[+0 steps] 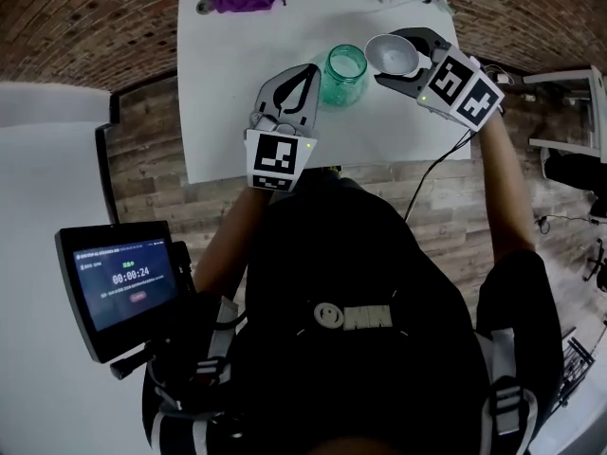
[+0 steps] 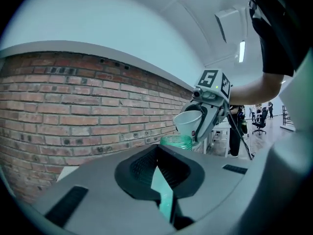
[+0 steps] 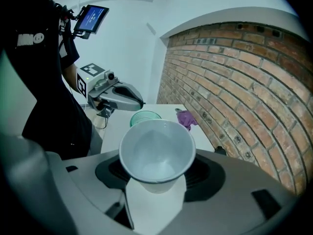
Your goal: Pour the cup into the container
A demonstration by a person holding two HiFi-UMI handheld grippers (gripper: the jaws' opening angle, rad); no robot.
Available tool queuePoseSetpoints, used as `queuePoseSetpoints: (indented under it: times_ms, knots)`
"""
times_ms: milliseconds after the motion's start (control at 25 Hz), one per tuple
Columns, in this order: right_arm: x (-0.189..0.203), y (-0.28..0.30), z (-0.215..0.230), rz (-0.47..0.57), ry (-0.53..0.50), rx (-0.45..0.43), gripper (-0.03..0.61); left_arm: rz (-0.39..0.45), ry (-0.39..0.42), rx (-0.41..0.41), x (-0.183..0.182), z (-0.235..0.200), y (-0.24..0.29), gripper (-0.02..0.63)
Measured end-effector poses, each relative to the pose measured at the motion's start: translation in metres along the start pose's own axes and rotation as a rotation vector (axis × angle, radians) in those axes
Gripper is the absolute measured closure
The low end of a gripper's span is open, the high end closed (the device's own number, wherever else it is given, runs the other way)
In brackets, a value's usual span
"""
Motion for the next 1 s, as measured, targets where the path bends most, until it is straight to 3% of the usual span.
queuePoseSetpoints:
  times_ms: [280,520,1000]
  knots:
    - [-0.003,-0.003,-0.003,-0.071,-0.052,-0.024,0.288,0.013,-0.036,-0.043,0.001,-0.001,-0.001,0.611]
    - [-0.027,0.01,0.004,-0.16,-0.101,-0.042,0.288,0.027,-0.061,-0.028,-0.002,-0.027,-0.002,0.611]
    - [-0.033,0.006,0.003,-0.286,-0.235,-0.031,0.288,0.021,-0.064,-0.016,-0.002,-0.024,-0.001,0.611]
Point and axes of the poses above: the fingertips, and each gripper's own axes: y forward along the fingers, z to its right, x out of its underside, the point moved 7 cm from there along -y, backward along the fingers, and after that the axes turned 2 degrees about z, right-handed, at the moved point
